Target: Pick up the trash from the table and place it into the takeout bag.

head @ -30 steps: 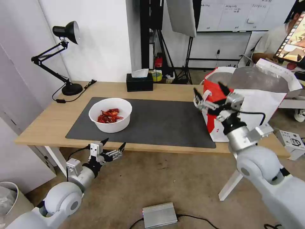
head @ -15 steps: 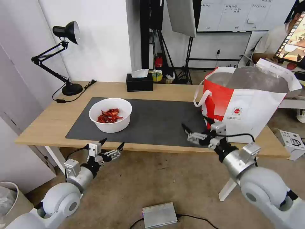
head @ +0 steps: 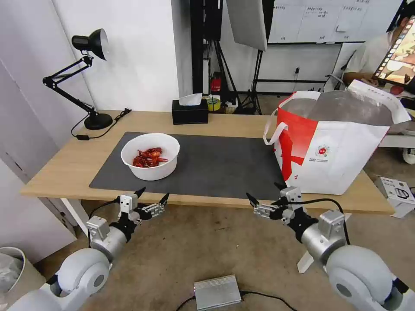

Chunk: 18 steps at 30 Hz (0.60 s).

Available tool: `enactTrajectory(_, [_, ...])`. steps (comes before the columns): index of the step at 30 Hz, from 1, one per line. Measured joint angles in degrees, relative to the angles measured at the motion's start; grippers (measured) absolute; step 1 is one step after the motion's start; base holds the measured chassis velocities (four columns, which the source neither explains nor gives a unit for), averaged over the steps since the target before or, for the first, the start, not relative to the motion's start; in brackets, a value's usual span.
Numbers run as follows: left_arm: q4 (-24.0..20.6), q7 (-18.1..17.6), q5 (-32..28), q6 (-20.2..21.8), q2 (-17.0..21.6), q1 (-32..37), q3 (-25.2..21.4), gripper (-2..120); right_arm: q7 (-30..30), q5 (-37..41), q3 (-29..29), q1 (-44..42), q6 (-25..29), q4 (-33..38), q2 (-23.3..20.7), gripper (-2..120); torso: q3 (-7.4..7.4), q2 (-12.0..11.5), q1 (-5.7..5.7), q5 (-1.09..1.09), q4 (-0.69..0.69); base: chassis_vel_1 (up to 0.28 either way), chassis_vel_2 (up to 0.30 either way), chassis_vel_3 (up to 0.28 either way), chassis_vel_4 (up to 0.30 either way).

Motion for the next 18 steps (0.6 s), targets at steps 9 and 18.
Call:
enactTrajectory(9, [0.2,0.9,0.0,0.0,0.5,0.4,-0.6,100,2.4,-0.9,-0.2,-3.1,1.8,0.6,1.3,100,0.0,0.0,0.0,0.0,0.0,0.0,0.0,0.0,0.0])
enactTrajectory(18, [0.2,1.0,-1.6,0.0,0.7,0.1,-0.9,100,2.7,-3.4,-0.2,-5.2,4.4,-0.1,2.5,100,0.0,0.0,0.0,0.0,0.0,0.0,0.0,0.0,0.0])
